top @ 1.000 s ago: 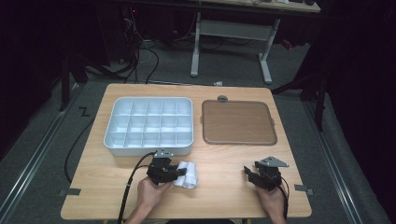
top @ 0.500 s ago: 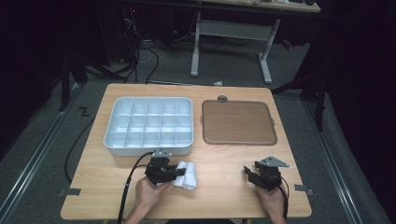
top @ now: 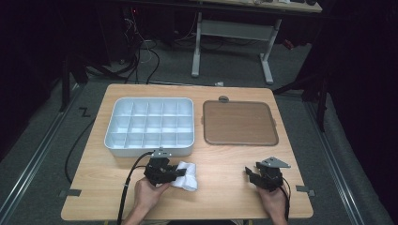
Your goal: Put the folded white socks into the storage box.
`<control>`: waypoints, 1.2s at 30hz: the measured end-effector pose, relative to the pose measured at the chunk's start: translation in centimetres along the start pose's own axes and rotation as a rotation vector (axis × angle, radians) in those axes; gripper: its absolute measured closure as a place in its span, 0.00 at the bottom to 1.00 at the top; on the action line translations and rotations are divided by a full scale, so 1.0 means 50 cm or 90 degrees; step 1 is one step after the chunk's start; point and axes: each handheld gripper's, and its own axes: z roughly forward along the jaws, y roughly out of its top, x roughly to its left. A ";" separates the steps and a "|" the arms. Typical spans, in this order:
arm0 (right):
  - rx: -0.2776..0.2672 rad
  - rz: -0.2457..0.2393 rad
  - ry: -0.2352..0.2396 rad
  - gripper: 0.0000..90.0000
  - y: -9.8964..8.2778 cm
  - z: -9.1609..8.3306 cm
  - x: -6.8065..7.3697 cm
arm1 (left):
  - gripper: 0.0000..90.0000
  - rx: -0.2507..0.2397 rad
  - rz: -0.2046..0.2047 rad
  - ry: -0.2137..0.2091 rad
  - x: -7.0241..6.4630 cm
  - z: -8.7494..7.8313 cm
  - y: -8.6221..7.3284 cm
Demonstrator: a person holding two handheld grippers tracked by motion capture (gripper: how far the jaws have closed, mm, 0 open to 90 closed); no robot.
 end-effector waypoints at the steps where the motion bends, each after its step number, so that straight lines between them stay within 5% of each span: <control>1: 0.000 0.000 0.000 0.52 0.000 0.000 0.000 | 0.82 0.000 0.000 0.000 0.000 -0.001 0.000; 17: 0.000 0.000 0.001 0.52 0.000 0.000 -0.001 | 0.82 0.003 0.023 -0.011 -0.020 -0.017 0.013; 36: -0.001 0.000 0.001 0.52 0.000 0.000 -0.001 | 0.82 -0.008 -0.004 -0.026 -0.020 -0.034 0.029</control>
